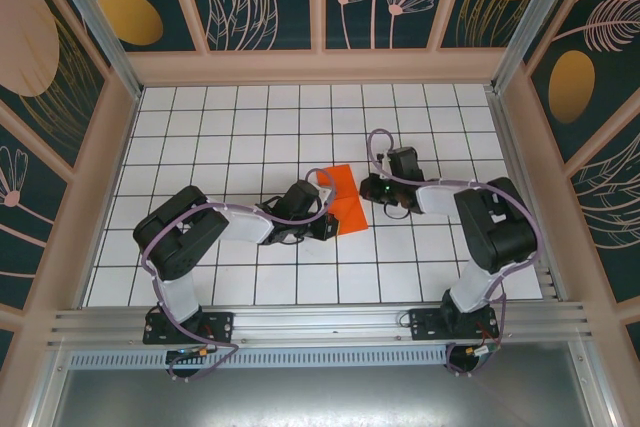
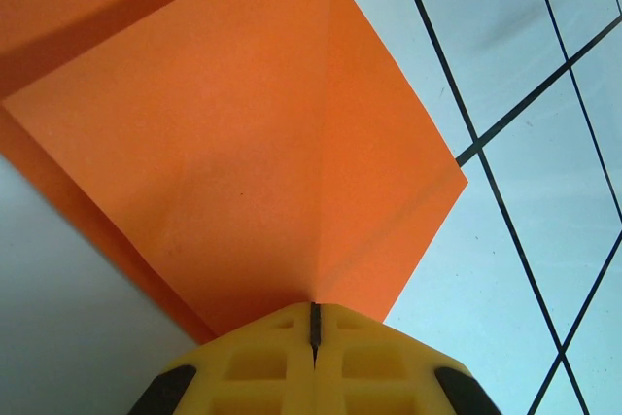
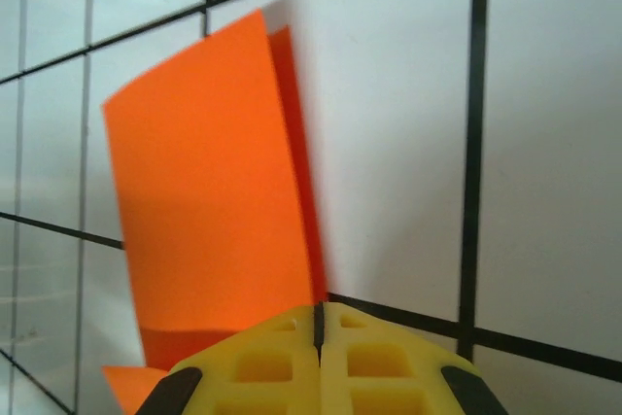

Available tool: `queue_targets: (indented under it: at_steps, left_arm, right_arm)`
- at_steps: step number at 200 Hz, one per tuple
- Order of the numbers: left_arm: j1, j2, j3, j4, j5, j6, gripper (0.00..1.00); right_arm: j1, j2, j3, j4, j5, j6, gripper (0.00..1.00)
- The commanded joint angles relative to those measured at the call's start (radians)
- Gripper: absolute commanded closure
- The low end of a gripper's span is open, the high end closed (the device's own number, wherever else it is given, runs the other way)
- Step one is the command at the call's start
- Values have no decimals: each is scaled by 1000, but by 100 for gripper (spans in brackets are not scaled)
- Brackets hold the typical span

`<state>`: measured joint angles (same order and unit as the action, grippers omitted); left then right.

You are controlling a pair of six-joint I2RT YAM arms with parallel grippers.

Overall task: Fold a paper plane with a square sheet of paper (fold left side to right side)
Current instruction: Fold the triangle a second time at the center of the table.

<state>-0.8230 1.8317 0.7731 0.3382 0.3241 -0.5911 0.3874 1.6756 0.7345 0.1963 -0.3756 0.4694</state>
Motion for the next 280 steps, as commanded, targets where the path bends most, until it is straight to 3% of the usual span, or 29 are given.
queue_targets:
  at_steps: [1, 53, 106, 173, 280]
  left_arm:
    - [-1, 32, -46, -130, -80, 17, 97]
    - [1, 29, -49, -135, -83, 19, 96]
    - [0, 25, -52, -144, -89, 20, 97]
    - [-1, 24, -67, -142, -96, 19, 97]
    - [1, 25, -72, -137, -94, 19, 97]
  right_arm:
    - [35, -103, -42, 15, -40, 10, 100]
    - [175, -85, -153, 178, -99, 149, 100]
    - [185, 18, -87, 121, -45, 104, 100]
    - [166, 48, -38, 42, 2, 35, 100]
    - [23, 107, 15, 12, -14, -28, 100]
